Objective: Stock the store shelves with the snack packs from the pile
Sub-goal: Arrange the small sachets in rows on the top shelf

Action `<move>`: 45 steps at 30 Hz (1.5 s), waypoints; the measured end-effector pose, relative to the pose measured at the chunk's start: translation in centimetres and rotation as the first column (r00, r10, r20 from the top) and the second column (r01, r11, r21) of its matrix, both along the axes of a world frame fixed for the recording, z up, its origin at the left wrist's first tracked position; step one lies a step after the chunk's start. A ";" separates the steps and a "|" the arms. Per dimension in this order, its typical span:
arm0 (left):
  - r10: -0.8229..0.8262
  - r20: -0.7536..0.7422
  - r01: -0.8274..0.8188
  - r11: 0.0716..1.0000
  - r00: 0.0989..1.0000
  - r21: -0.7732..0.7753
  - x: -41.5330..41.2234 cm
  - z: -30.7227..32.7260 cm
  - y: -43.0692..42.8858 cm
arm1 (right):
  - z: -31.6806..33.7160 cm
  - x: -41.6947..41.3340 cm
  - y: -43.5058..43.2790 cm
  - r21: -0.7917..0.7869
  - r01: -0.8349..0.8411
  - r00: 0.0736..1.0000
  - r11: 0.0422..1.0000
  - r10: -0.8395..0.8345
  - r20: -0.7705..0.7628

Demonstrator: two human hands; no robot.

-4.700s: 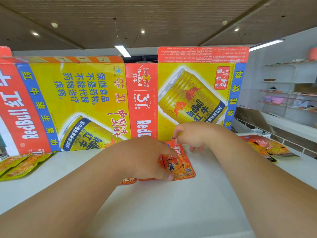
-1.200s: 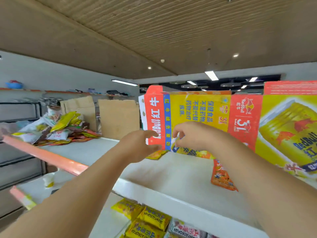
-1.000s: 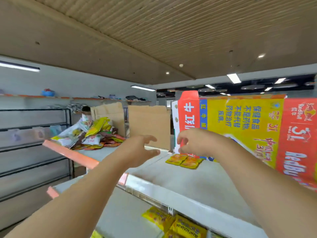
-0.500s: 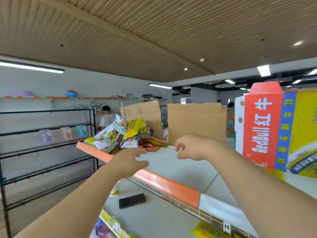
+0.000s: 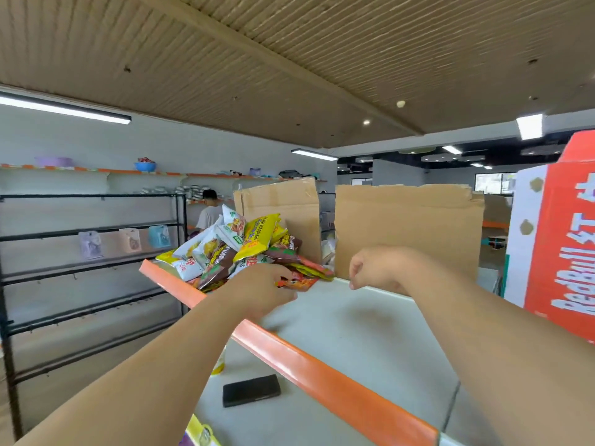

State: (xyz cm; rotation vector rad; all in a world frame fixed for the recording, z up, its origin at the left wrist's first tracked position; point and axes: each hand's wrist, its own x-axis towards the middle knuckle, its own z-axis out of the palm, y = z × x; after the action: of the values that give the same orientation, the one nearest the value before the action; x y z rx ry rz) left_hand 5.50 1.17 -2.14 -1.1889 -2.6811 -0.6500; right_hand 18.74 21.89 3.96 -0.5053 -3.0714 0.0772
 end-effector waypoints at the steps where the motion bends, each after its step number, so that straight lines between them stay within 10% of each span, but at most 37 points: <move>1: -0.011 -0.001 0.011 1.000 1.000 0.016 -0.6 -0.1 0.7 | -0.1 -0.5 0.4 0.005 0.005 1.000 1.000 -0.005 0.008; 17: -0.307 -0.444 0.051 0.864 0.842 -0.501 -10.2 -1.9 15.0 | -1.0 -5.9 2.1 -0.031 0.237 0.959 0.971 -0.229 0.166; 26: -0.466 -0.390 0.019 0.661 0.794 -0.751 -10.2 -1.7 17.1 | -3.4 -7.4 2.4 -0.112 0.333 0.941 0.936 -0.322 0.105; 45: -0.444 -0.324 0.008 0.600 0.835 -0.800 -11.1 -1.6 16.7 | -4.9 -5.8 3.1 -0.176 0.301 0.952 0.937 -0.306 -0.002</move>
State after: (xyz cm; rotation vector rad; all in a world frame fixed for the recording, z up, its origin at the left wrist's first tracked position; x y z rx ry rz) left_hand -5.61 17.83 -3.71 -1.6081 -2.3386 0.8540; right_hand 12.96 24.95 -0.94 -0.9714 -2.9299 0.3429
